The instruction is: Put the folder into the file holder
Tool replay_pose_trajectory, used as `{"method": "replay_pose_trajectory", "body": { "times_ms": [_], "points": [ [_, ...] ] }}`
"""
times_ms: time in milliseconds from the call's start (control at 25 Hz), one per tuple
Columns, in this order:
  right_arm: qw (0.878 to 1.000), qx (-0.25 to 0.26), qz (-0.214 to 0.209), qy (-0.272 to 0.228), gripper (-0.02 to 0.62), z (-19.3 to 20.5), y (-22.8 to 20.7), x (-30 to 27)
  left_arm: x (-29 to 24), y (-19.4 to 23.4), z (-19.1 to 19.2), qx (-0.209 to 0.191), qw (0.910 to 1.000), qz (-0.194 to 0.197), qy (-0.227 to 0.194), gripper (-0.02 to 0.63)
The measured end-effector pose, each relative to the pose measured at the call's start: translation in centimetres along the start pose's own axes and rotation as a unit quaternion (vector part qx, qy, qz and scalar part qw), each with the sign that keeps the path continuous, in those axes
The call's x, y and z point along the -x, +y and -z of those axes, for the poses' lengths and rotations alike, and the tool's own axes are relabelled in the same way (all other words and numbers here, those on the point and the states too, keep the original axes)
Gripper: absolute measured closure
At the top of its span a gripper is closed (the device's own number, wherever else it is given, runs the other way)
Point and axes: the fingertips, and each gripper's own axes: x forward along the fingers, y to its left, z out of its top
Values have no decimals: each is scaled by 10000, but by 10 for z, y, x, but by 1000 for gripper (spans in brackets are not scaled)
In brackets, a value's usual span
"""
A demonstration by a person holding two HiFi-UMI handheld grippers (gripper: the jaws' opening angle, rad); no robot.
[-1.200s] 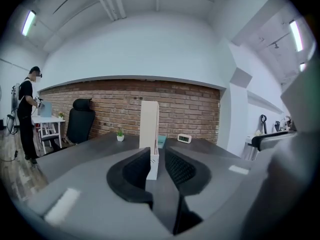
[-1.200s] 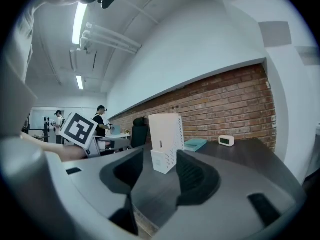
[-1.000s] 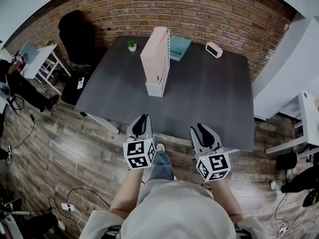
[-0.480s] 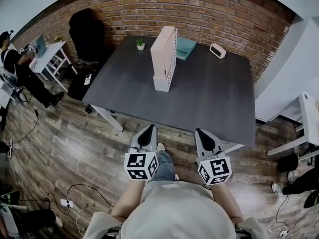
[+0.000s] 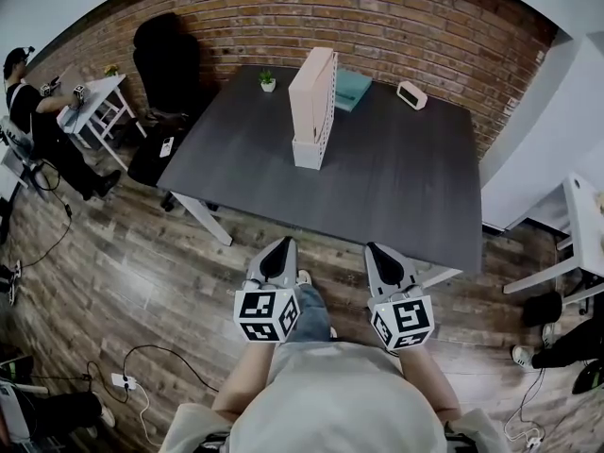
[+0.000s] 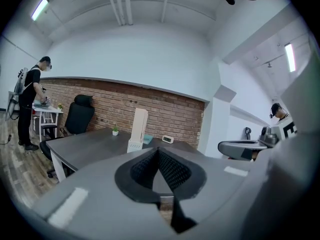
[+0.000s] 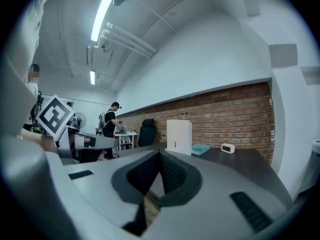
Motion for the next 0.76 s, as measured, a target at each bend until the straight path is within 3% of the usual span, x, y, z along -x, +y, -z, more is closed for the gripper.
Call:
{"method": "replay_pose_trajectory", "body": {
  "times_ms": [520, 760],
  "points": [
    [10000, -54, -28, -50, 592, -2, -6, -6, -5, 3, -3, 77, 9999, -7, 64, 594],
    [10000, -91, -19, -3, 594, 3, -13, -14, -15, 1, 1, 271, 9993, 204, 132, 594]
  ]
}}
